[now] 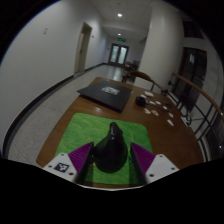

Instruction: Arrange mouse

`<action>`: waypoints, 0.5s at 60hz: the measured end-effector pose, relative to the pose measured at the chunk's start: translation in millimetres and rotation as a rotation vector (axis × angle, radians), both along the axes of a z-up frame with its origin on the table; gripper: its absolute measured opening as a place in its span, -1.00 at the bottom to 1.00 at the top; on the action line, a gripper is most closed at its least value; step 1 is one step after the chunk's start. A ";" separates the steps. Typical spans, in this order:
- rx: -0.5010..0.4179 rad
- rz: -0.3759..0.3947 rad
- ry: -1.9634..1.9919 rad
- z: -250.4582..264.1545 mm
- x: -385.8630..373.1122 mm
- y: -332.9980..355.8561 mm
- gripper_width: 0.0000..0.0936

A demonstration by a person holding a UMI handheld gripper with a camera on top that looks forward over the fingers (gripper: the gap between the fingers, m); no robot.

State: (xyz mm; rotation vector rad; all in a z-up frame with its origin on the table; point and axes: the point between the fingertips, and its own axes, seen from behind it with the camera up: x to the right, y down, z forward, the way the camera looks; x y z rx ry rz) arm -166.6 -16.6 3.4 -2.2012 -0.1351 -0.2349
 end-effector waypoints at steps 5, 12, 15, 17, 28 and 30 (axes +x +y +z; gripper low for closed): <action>0.012 -0.038 -0.013 18.1 -1.0 -14.0 0.83; 0.042 -0.026 0.051 52.4 -28.3 -50.7 0.82; 0.054 -0.022 0.075 65.4 -33.8 -70.3 0.81; 0.059 -0.019 0.080 72.1 -38.4 -82.4 0.81; 0.050 -0.021 0.069 86.0 -54.8 -134.0 0.81; 0.050 -0.021 0.068 87.3 -58.1 -139.9 0.81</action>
